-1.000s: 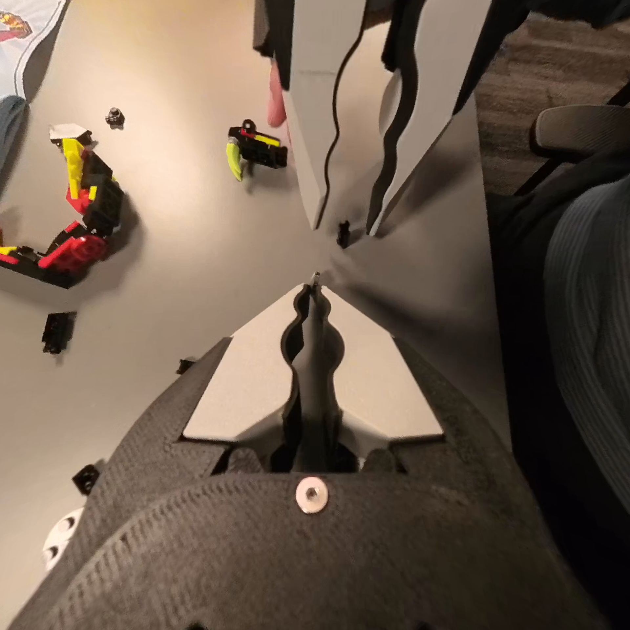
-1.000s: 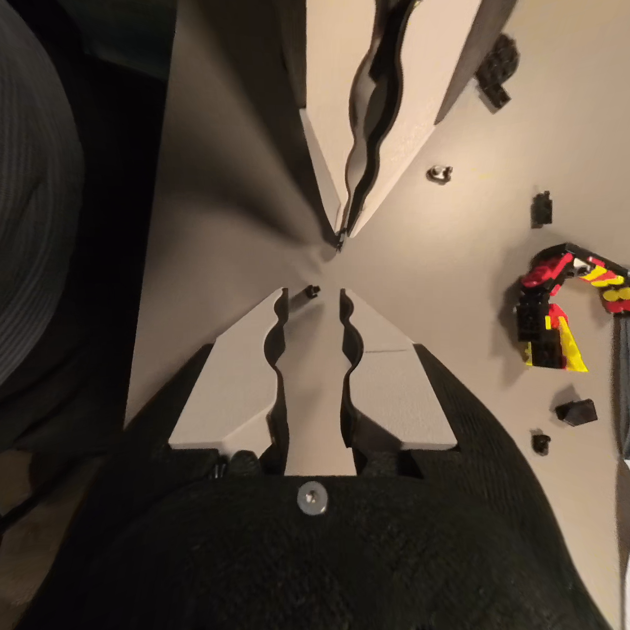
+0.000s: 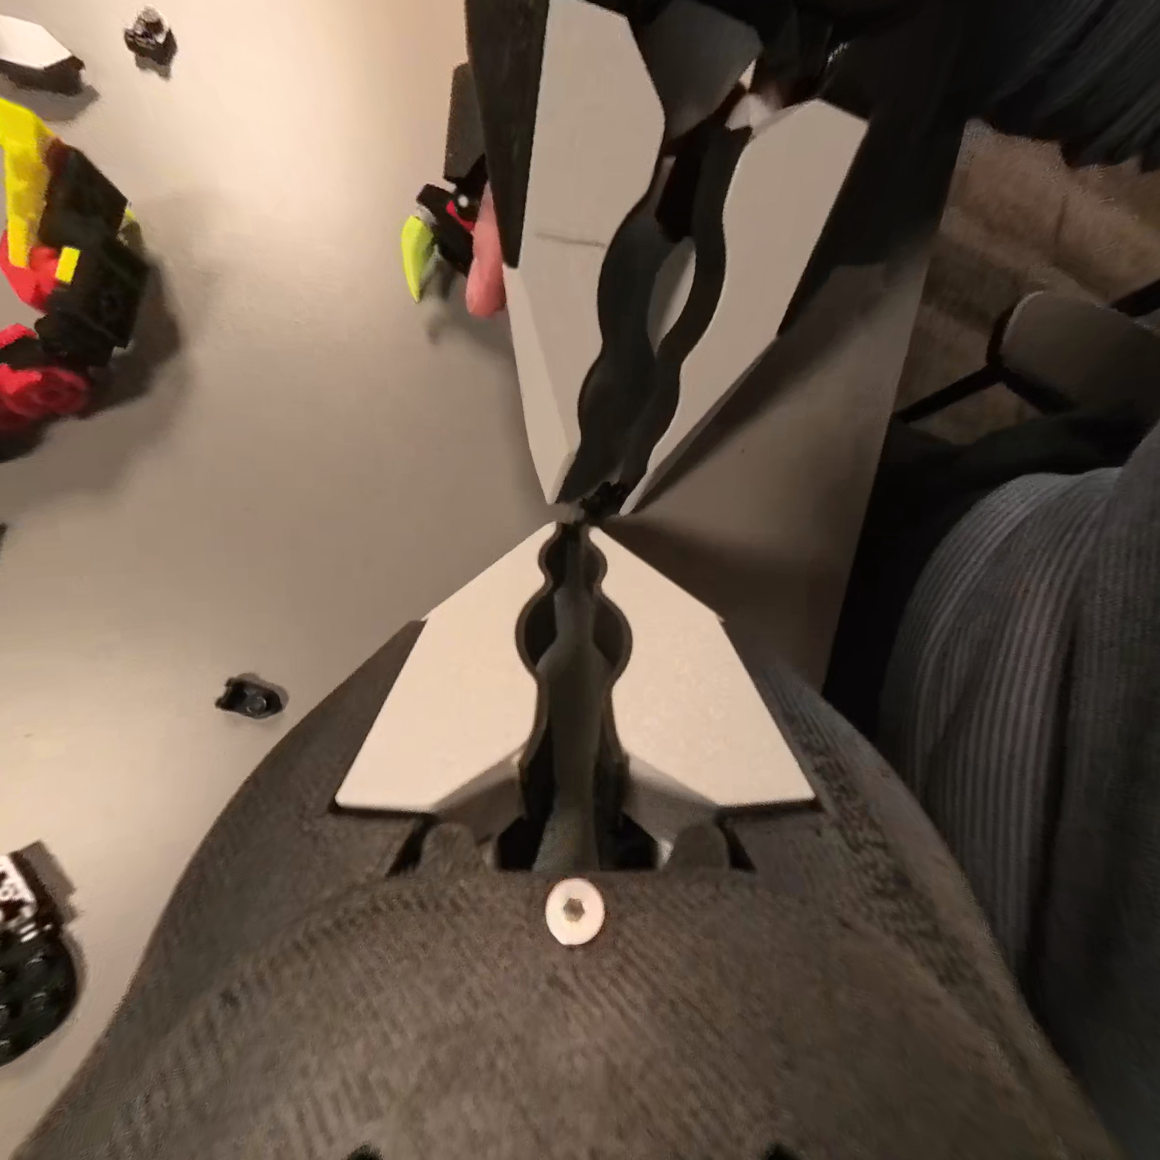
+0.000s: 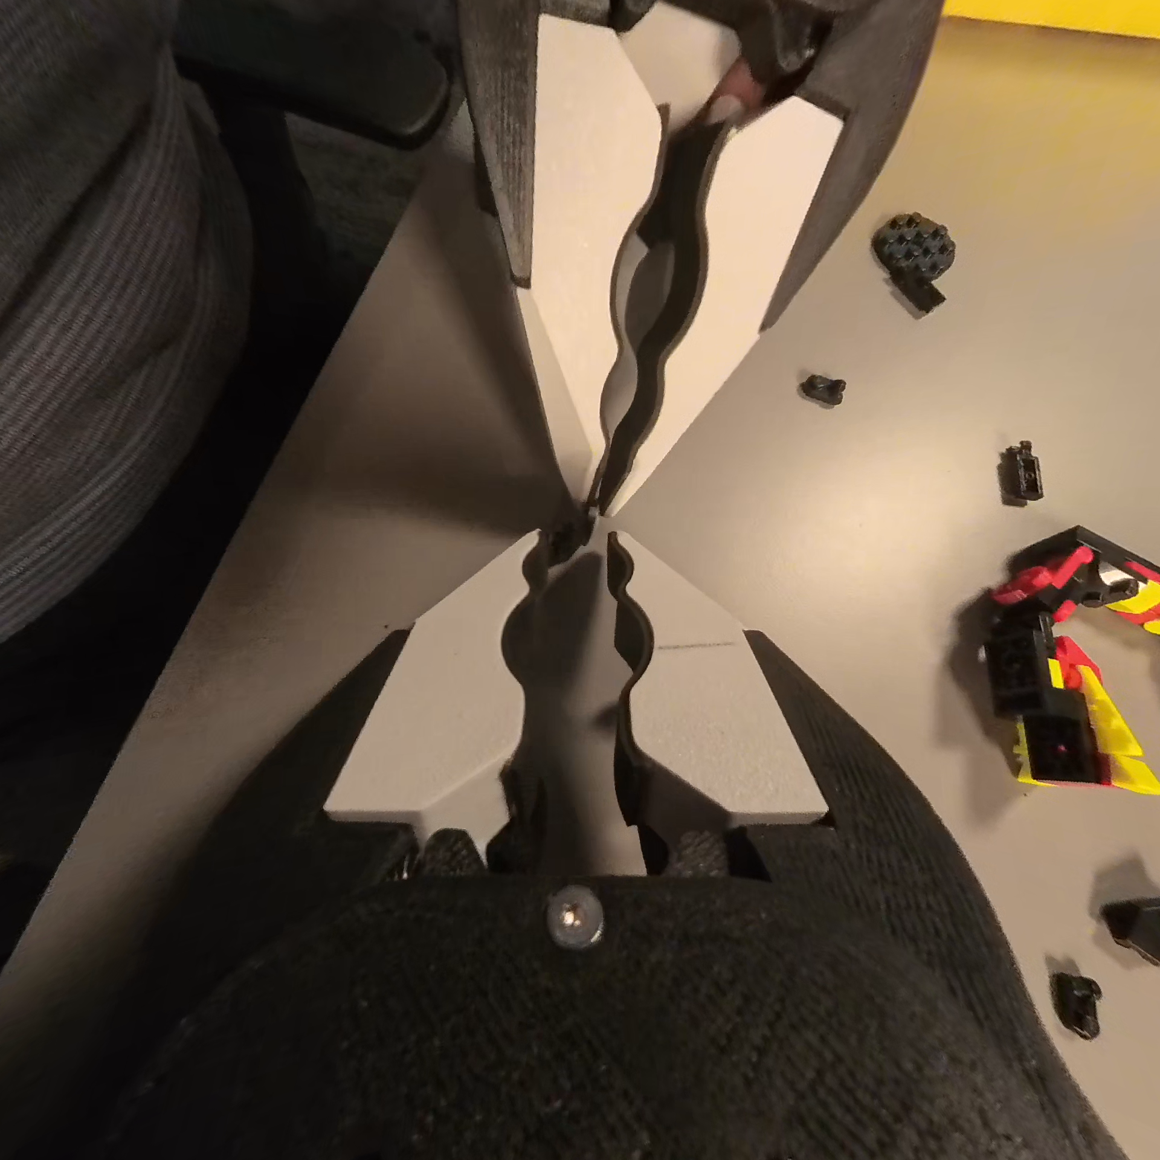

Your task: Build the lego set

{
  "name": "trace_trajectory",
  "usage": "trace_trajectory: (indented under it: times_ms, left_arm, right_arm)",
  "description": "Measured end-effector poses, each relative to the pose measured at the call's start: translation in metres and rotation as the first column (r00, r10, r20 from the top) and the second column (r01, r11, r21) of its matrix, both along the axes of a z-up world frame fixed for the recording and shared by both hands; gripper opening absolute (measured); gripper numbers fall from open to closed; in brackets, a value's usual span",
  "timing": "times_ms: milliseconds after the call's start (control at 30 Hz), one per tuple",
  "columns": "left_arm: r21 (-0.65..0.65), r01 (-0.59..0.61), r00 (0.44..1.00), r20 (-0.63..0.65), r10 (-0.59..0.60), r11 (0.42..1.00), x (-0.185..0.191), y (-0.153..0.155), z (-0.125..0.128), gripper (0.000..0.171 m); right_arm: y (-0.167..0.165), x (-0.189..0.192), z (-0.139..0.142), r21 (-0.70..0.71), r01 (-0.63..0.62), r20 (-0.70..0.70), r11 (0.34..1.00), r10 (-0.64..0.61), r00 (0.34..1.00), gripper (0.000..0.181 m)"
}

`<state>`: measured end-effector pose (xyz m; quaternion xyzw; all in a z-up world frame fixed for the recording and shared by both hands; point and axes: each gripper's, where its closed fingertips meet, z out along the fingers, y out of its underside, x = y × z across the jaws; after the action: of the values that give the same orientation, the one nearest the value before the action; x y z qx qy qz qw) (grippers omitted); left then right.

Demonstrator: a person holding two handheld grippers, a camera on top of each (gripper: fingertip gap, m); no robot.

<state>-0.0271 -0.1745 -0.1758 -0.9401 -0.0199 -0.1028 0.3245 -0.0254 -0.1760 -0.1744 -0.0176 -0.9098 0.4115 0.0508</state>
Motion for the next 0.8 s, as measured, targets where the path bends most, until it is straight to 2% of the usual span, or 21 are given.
trace_trajectory:
  times_ms: [367, 533, 600, 800]
  left_arm:
    - [-0.093, 0.053, 0.998, -0.033, -0.057, 0.994, 0.004, 0.003, 0.000, 0.003]
    - [-0.057, 0.068, 0.998, -0.003, -0.068, 0.996, 0.007, 0.002, -0.001, 0.004]
    - [-0.060, 0.090, 0.996, 0.024, -0.089, 0.994, 0.012, -0.002, -0.005, 0.012]
    - [0.046, 0.076, 0.996, 0.054, -0.078, 0.996, 0.015, -0.004, -0.003, 0.017]
  right_arm:
    - [-0.001, 0.002, -0.005, 0.008, -0.007, 0.001, 1.000, 0.007, 1.000, 0.009]
    - [-0.002, 0.003, -0.005, -0.011, 0.001, 0.031, 1.000, -0.001, 1.000, 0.008]
    - [-0.002, 0.003, -0.005, -0.014, 0.004, 0.029, 1.000, -0.003, 1.000, 0.008]
    - [-0.001, 0.000, -0.005, -0.025, 0.032, 0.012, 0.999, -0.032, 0.999, 0.008]
